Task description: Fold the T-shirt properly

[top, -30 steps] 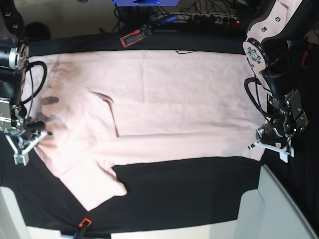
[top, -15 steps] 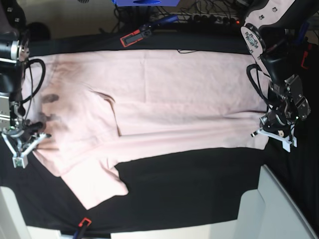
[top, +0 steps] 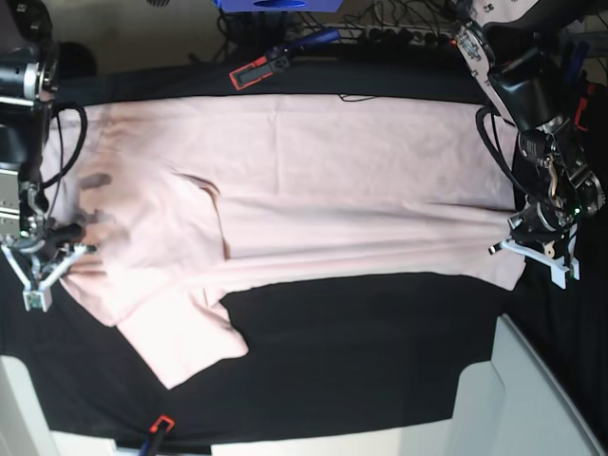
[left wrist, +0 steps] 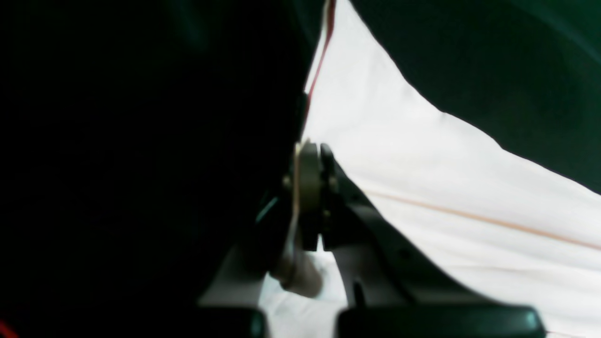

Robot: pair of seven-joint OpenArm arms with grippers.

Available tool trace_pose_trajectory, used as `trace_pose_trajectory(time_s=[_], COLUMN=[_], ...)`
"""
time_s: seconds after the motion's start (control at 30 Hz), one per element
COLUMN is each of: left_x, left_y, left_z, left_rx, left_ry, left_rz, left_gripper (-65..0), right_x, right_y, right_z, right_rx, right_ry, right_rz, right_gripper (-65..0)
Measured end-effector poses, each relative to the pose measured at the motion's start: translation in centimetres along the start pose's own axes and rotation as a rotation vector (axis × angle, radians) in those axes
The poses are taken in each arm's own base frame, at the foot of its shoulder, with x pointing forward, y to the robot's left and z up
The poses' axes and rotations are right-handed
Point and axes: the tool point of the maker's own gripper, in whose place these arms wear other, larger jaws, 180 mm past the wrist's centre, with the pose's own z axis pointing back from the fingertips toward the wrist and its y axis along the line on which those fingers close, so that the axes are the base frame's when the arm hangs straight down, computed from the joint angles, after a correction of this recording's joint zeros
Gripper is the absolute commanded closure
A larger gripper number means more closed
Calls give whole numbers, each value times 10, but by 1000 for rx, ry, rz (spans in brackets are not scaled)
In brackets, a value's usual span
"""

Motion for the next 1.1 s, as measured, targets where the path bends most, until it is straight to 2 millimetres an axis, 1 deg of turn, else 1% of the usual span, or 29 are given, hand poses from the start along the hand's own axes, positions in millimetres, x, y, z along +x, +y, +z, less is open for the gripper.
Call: trace_pose_trajectory(time_s=[0.1,0.2,0.27,0.37,0.47,0.57,0.63,0.7,0.87,1.0,1.07,1.1], left_x=[-2,-9,-10,-6,-4,-20,-23,-27,-60,-75,-85,-89], left_y=[0,2,2,1,-4,0,1,5,20,28,32,33], left_z=[0,1,1,2,13,20,23,25,27,30,32,33], left_rx=[-1,2,5,1,-33,-28,-33,-25,12,24,30,31], left_ry=[3,14,19,5,-36,19,18,21,89,118,134,142], left_rz=[-2,-4,-6,-5,-11,-16,-12,-21,-41,-47,-50,-50], left_gripper=[0,0,0,0,0,0,0,0,0,0,0,0], right_x=[-6,-3,-1,-9,-19,-20,-23,-32,-49,-67,-70,-71], right_y=[-9,-18,-17,-16,-18,-17,-14,-11,5,14,13,10], right_z=[7,16,21,27,32,36,41,45,50,52,53,53], right_rx=[-22,-20,-8,-10,-19,-21,-26,-22,-7,2,-4,-25], right_ry=[21,15,-5,8,60,70,84,134,172,215,222,222], right_rz=[-67,-92,-71,-53,-41,-33,-28,-25,-31,-36,-41,-54], right_gripper=[0,0,0,0,0,0,0,0,0,0,0,0])
